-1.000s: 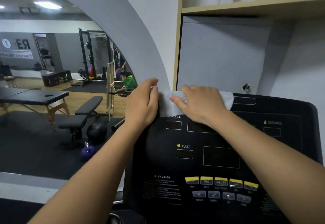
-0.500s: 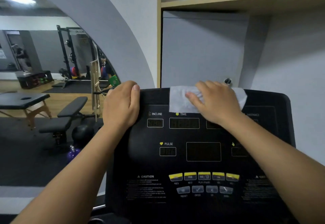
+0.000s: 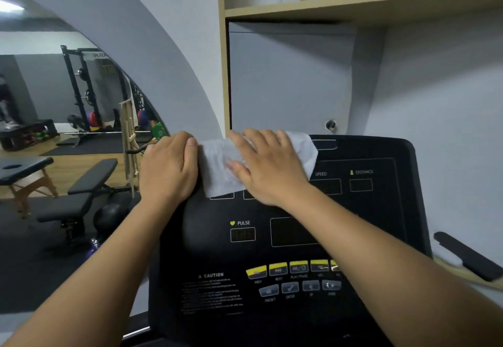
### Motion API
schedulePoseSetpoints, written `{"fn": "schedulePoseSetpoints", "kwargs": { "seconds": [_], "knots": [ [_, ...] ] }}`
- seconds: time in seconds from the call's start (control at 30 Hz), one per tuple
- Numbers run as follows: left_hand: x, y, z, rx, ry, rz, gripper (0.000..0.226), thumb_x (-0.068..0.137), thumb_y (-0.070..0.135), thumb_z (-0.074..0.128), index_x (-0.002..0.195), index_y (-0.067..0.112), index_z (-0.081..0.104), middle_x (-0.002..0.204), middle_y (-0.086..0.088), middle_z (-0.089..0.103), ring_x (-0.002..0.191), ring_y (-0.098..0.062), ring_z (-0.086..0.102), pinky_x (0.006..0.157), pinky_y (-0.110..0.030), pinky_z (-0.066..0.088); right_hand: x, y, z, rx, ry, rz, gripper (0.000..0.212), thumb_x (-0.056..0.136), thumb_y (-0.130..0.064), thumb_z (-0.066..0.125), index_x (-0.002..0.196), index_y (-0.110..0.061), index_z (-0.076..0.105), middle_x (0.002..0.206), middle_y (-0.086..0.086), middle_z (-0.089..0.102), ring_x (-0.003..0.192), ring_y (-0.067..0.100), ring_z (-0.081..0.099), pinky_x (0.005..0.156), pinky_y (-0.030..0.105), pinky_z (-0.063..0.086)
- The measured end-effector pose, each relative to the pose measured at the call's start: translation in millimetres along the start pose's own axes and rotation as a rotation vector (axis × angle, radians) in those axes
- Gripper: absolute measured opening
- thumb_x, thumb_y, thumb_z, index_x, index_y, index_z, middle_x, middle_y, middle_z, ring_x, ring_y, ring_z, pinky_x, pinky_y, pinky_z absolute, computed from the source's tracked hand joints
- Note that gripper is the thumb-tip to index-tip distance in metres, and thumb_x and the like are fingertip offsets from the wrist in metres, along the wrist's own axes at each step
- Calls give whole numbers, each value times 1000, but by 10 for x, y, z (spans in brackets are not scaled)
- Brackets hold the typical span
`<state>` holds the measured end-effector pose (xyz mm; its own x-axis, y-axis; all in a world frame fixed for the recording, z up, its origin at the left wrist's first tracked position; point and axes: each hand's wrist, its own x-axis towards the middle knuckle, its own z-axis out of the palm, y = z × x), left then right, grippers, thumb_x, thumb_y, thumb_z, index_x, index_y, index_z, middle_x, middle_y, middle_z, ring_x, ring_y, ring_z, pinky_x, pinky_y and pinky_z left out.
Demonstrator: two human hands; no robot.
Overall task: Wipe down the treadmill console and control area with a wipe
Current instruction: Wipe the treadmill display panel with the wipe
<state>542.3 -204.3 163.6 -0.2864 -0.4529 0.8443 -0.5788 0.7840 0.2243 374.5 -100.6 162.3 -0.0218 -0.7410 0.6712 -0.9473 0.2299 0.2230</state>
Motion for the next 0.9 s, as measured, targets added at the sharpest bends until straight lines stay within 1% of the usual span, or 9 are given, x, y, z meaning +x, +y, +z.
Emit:
{"fn": "schedulePoseSetpoints", "kwargs": {
  "seconds": [0.07,0.23,0.37,0.43,0.5,0.6,0.7,0.8,0.9],
  "knots": [
    [5,22,-3,-24,10,-13,29,99,27,31,75,16,44,70,-7,52,70,-33,49,68,-39,29,-174,348,-48,-14,-22,67,60,96,-58,20,143,-23,35,140,5,47,124,29,42,105,46,23],
    [13,81,-1,-23,48,-60,30,100,26,35,73,16,42,67,-4,46,64,-24,37,67,-38,27,-641,1424,-122,-108,-3,381,63,95,-58,16,125,-14,50,116,16,59,108,34,51,99,48,31],
    [18,91,12,22,35,-65,26,101,25,40,76,18,44,69,-1,43,66,-22,35,68,-38,27,-631,1465,-113,-105,23,504,59,95,-50,21,111,-4,56,103,25,60,95,41,52,91,51,36],
    [18,84,21,33,38,-60,25,100,26,41,78,16,47,70,-1,43,67,-22,34,69,-39,27,-544,1199,-82,-77,33,453,57,95,-47,22,115,-6,54,109,24,59,100,41,50,96,54,35],
    [18,78,33,31,36,-55,25,100,25,42,80,14,51,71,0,44,68,-22,36,70,-39,28,-457,849,-44,-56,2,341,59,96,-48,19,130,-9,46,129,21,52,118,39,44,108,58,24],
    [6,74,29,31,21,-62,23,100,25,44,87,11,58,74,-5,52,72,-30,47,73,-41,32,-398,437,-8,-42,-74,208,64,98,-53,11,152,-18,14,158,12,21,145,33,13,116,59,-2],
    [-4,62,24,23,25,-56,24,99,25,45,92,9,62,82,-14,63,79,-36,54,77,-44,37,-480,564,-42,-62,-119,119,64,97,-57,5,154,-28,-5,164,3,0,149,24,-7,117,51,-11],
    [4,56,35,14,41,-50,25,99,25,45,93,9,63,84,-15,65,80,-37,55,78,-44,37,-654,1098,-78,-50,-119,250,68,93,-63,2,153,-32,3,163,2,7,149,24,0,118,50,-5],
    [6,61,58,21,56,-51,27,98,27,43,93,10,63,84,-15,65,80,-37,56,78,-45,38,-875,1539,-108,-34,-86,431,72,91,-64,4,152,-28,16,160,7,19,147,28,8,118,55,1]
  ]
}}
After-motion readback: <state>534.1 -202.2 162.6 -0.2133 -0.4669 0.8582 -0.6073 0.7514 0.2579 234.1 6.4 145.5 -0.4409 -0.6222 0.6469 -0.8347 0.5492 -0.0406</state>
